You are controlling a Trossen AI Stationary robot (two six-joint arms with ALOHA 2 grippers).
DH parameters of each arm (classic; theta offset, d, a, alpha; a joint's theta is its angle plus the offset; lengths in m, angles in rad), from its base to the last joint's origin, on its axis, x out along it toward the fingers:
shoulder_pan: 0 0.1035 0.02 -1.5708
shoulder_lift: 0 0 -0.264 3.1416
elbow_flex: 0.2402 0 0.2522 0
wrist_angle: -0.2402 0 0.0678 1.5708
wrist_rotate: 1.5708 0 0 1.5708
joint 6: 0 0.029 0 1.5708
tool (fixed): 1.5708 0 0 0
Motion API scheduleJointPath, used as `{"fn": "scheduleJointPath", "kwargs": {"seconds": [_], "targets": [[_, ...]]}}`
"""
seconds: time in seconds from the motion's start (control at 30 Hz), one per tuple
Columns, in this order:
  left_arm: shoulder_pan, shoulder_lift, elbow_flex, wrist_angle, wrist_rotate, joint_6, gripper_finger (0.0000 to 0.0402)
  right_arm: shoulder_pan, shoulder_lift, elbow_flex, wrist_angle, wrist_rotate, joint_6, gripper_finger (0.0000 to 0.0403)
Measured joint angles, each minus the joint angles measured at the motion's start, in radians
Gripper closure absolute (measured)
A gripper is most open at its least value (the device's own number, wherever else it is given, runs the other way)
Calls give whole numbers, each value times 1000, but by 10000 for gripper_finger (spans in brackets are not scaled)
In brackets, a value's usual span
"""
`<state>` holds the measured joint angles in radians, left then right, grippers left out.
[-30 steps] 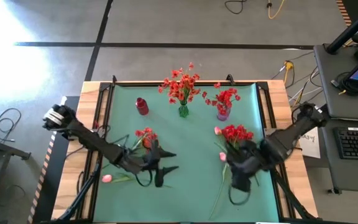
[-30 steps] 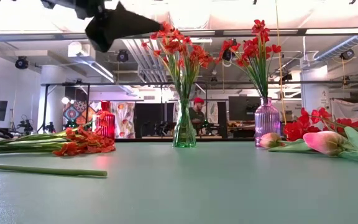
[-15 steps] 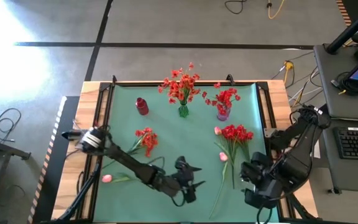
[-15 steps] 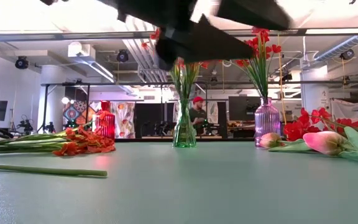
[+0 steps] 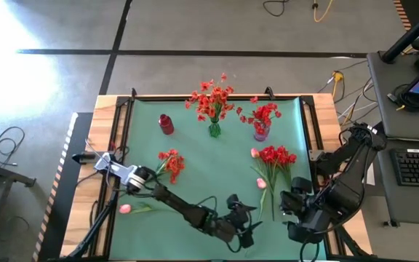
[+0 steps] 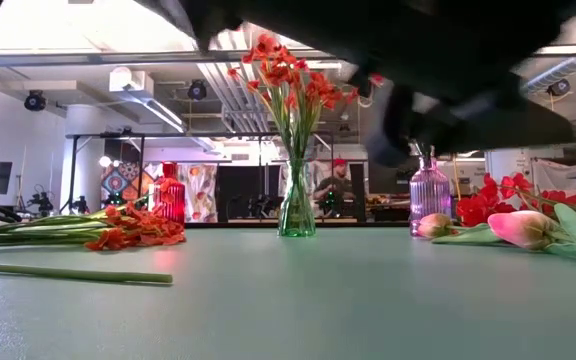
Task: Sort flowers into vase by color
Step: Put the bottom right pink flower in the red flower vase
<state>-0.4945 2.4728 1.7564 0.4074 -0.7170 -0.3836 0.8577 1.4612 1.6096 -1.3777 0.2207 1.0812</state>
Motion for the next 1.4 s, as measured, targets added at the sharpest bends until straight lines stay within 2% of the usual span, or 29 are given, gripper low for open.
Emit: {"fn": "scheduleJointPath", "kwargs": {"seconds": [0.1, 0.2, 0.33, 0.47, 0.67, 0.83, 1.1, 1.2, 1.4], "targets": [[6, 71, 113, -89, -23, -17, 161, 0, 0, 0, 0, 0, -24, 49], [13, 132, 220, -249, -76, -84, 161, 3, 0, -1, -1, 1, -35, 49], [23, 193, 339, -432, -84, -155, 161, 14, 0, -2, 0, 2, -46, 49], [28, 240, 417, -481, -77, -161, 161, 25, 0, -2, -1, 16, -47, 49], [35, 275, 458, -491, -58, -168, 172, 29, 0, -4, -1, 17, -40, 49], [40, 276, 455, -536, -62, -220, 228, 29, 0, -6, -1, 20, -36, 49], [42, 260, 455, -632, -75, -254, 386, 32, 0, -6, 0, 43, -34, 49], [38, 232, 453, -735, -91, -259, 391, 36, 0, -7, 2, 45, -35, 49], [18, 142, 449, -1078, -166, -308, 400, 76, 0, -7, 4, 105, -46, 48]]}}
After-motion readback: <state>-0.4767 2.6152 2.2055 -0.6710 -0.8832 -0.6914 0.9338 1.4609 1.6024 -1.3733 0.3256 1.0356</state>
